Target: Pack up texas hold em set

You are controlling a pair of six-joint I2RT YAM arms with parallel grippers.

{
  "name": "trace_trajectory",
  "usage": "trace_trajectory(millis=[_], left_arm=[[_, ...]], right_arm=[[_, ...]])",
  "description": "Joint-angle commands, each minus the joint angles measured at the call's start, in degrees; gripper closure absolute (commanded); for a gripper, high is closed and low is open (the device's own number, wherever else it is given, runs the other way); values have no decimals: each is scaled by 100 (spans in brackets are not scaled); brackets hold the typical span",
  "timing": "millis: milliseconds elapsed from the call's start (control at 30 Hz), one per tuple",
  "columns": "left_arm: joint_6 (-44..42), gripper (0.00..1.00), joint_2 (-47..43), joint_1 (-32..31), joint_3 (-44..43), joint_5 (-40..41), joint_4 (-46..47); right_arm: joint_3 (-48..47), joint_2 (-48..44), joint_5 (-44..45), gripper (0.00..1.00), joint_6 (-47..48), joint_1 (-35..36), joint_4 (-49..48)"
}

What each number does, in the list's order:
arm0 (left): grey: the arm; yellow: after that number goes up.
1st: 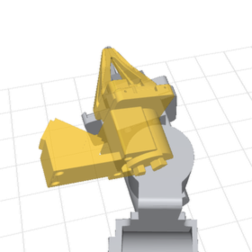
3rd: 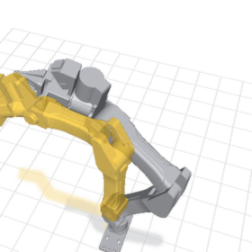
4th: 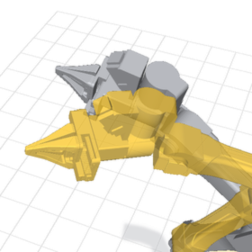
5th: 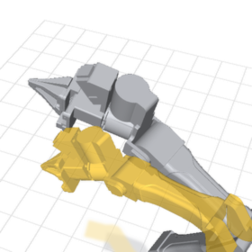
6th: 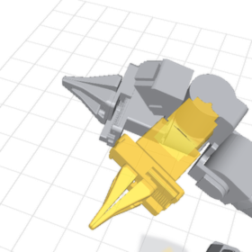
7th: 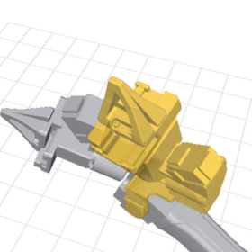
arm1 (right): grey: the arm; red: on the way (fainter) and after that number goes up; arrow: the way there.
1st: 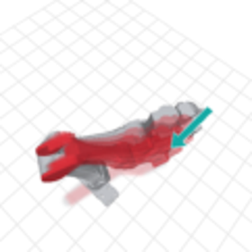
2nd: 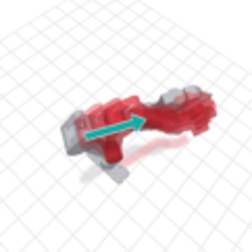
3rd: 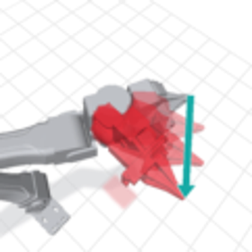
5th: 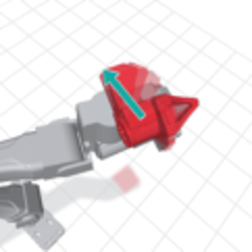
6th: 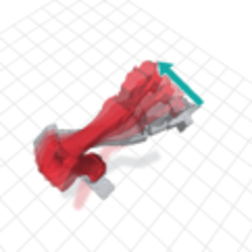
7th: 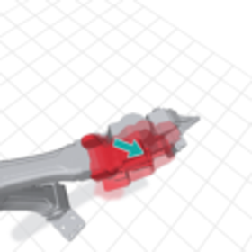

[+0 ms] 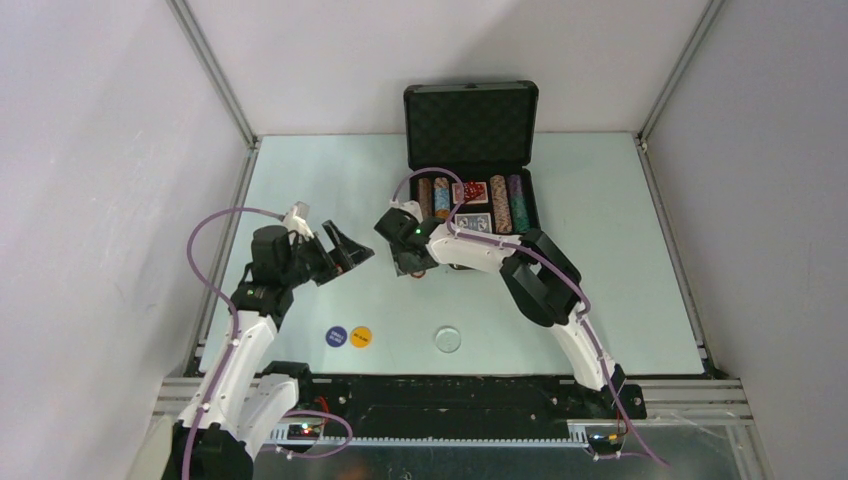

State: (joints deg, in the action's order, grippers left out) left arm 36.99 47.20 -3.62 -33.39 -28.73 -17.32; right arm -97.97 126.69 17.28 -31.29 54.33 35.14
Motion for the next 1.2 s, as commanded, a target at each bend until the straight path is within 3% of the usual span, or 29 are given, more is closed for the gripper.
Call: trace_trajectory(millis=[0, 500, 867, 1167], left_arm=[[-113, 2, -35, 62, -63, -114, 60], [-75, 2, -27, 55, -41, -101, 69], [67, 2, 97, 51, -53, -34, 104], [650, 2, 266, -246, 326, -46, 748]], right_arm=[[-88, 302, -76, 46, 28, 60, 281], [479, -21, 180, 61, 16, 2, 271], [993, -1016, 261, 61, 296, 29, -209], [1515, -1727, 131, 61, 345, 234, -327]])
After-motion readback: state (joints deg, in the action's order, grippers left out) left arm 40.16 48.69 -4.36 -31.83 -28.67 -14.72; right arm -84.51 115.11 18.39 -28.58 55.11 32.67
